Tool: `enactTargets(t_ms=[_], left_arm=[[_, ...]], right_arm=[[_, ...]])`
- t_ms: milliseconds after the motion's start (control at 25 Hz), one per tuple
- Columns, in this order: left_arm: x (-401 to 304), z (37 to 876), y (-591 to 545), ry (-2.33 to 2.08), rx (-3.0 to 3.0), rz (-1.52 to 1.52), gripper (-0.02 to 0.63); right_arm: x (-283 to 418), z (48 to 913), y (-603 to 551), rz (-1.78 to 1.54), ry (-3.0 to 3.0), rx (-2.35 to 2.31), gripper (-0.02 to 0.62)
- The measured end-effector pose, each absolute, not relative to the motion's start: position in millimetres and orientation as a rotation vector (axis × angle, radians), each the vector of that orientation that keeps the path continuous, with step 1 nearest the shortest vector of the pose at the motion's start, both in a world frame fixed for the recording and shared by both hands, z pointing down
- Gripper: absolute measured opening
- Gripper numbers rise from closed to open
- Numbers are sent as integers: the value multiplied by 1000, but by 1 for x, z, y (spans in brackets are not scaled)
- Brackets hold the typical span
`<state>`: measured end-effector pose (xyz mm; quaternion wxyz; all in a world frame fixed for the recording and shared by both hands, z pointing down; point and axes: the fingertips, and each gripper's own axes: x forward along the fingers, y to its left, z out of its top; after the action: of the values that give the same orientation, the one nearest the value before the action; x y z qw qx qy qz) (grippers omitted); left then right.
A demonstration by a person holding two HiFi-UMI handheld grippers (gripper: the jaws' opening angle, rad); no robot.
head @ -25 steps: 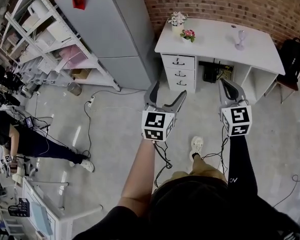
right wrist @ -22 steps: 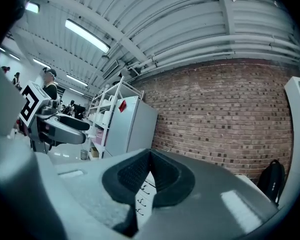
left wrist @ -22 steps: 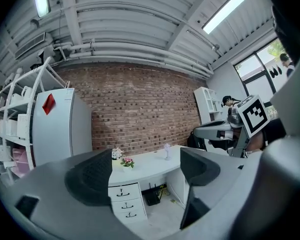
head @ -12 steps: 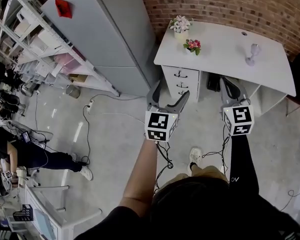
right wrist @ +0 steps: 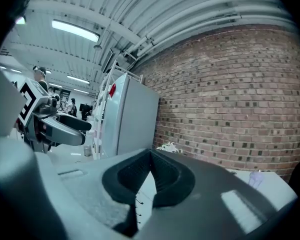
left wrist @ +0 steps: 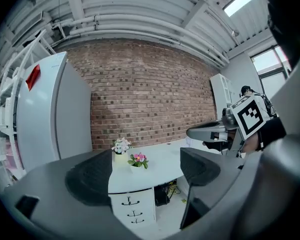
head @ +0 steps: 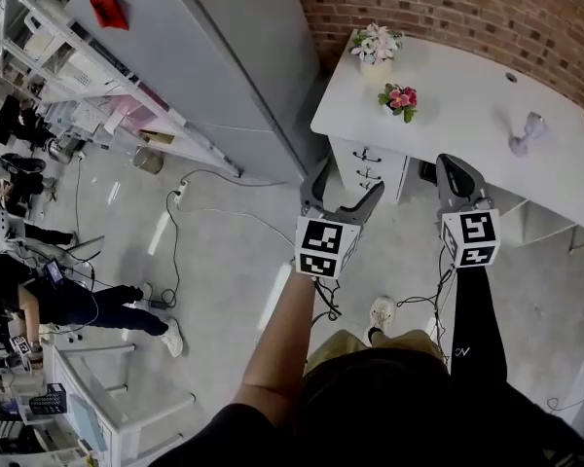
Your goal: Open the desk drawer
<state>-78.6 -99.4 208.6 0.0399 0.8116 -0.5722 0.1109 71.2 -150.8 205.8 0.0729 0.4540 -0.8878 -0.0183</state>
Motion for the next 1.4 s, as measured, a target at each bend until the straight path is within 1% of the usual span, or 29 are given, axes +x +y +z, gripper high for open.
enactTargets(t_ms=[160, 280, 480, 600, 680, 800, 840, 1040, 1240, 1400], left_arm=[[-88, 219, -127, -1725, 2432, 326, 428], [-93, 245, -137, -1687, 2400, 328, 428], [-100, 285, -169, -1626, 2377, 190, 426], [-105, 317, -189, -1570, 2374, 179, 421], [-113, 342, -202, -1554, 2356, 172, 399], [-124, 381, -224, -1518, 2316, 147, 316], [-128, 394, -232, -1496, 2301, 133, 305], [-148, 453, -269, -1389, 2220, 62, 304], [-152, 511, -291, -1180, 2123, -71, 299], [-158, 554, -304, -1082, 2025, -145, 283]], right_arm=[[67, 226, -177, 42, -2654, 1351, 0], [62, 252, -180, 89, -2641, 1333, 0], [50, 297, -191, 133, -2648, 1301, 0], [41, 323, -197, 151, -2625, 1292, 0], [35, 340, -202, 162, -2600, 1287, 0], [26, 371, -212, 187, -2560, 1283, 0], [22, 381, -216, 196, -2545, 1278, 0], [-1, 428, -231, 242, -2471, 1281, 0], [-24, 470, -237, 289, -2400, 1272, 0], [-39, 492, -249, 310, -2384, 1291, 0]])
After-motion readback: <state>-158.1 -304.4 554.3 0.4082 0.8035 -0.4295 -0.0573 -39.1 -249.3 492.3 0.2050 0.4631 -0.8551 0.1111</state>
